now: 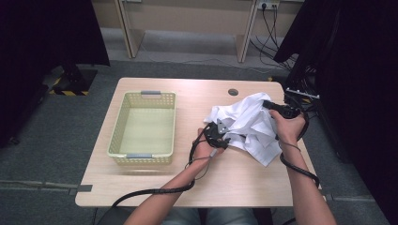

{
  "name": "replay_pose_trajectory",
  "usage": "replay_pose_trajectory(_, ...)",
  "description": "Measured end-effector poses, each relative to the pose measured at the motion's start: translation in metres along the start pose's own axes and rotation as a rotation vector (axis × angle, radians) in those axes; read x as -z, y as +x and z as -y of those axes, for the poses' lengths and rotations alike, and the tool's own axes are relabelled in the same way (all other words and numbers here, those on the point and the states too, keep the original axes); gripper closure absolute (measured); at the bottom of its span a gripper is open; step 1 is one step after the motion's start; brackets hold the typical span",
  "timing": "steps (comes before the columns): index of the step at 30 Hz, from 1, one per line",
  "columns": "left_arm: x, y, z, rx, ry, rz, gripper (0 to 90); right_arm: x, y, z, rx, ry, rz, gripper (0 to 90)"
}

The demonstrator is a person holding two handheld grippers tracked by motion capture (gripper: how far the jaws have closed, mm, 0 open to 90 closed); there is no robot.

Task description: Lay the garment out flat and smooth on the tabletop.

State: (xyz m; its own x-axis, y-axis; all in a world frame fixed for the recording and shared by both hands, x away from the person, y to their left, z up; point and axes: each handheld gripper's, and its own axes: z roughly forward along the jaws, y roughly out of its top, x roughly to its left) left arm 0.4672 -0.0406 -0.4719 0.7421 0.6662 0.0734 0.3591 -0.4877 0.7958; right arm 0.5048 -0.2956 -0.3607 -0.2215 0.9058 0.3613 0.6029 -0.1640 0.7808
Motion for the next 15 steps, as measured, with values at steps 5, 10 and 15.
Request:
replay_pose_trajectory(5, -0.0029, 0.0032, 0.0012, 0.031, 0.014, 0.013, 69.3, -0.0007, 0.0009, -0.0004, 0.003, 0.002, 0.0, 83.7)
replay_pose_trajectory(10, -0.0001, 0.0056, 0.0009, 0.02, 0.02, 0.0, 81.3, 0.0, 0.0004, -0.0009, -0.006, 0.0, 0.001, 83.3)
replay_pose_trajectory(15, 0.0018, 0.0058, 0.0024, 0.02, 0.022, -0.012, 84.0, 0.001, 0.0, -0.0024, -0.017, -0.007, 0.004, 82.7)
